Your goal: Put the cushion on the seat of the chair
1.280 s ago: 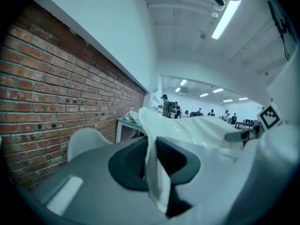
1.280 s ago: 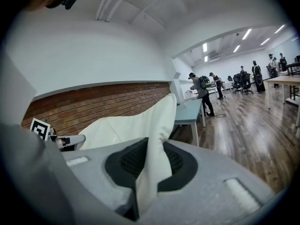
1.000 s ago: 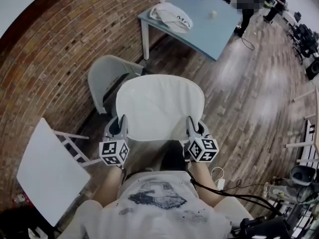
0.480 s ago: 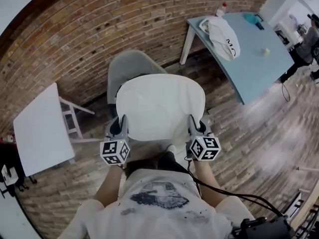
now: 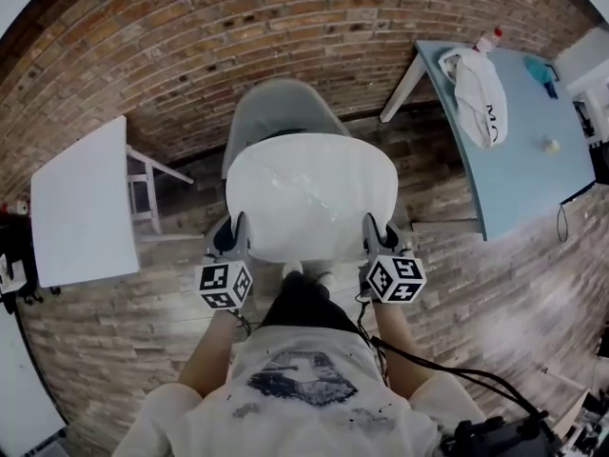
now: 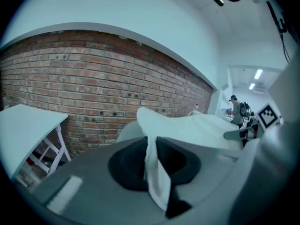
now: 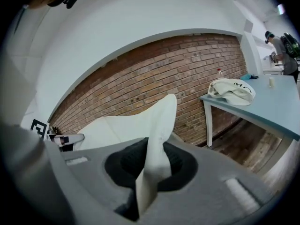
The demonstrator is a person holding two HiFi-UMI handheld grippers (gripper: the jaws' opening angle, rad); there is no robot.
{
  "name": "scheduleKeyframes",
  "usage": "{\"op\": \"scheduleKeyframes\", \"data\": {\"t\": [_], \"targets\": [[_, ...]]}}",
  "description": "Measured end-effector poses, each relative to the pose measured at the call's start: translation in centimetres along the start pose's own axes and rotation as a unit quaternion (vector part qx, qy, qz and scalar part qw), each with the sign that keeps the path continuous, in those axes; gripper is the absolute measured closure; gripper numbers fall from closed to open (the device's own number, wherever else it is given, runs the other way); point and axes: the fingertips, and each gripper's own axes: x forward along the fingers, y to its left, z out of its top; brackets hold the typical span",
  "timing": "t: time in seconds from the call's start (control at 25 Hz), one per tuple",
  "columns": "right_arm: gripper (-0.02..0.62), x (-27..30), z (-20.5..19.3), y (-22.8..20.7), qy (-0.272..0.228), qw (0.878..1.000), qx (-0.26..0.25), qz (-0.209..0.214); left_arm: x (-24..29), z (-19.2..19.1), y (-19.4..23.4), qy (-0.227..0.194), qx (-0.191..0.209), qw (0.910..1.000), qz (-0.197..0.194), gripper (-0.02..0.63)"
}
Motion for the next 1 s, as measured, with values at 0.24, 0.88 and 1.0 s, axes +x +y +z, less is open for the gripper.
{"op": "scheduleKeyframes", "data": {"t": [0.24, 0.88, 1.0], "targets": [[0.552, 4.3, -0.7, 0.6, 0.019, 1.0, -0.007, 0.002, 2.2, -1.6, 2.9, 0.014, -0.016, 0.9997, 0.009, 0.563], [0.552, 12.2, -7.5, -1.7, 0.069, 0.997, -0.033, 0.024, 7.6, -10.3, 7.1, 0.05, -0.043, 0.9968, 0.044, 0.562], [0.552, 14.3, -9.7, -2.9, 0.079, 0.996, -0.033, 0.028, 9.1, -12.9, 8.0, 0.055, -0.049, 0.9958, 0.054, 0.561]]}}
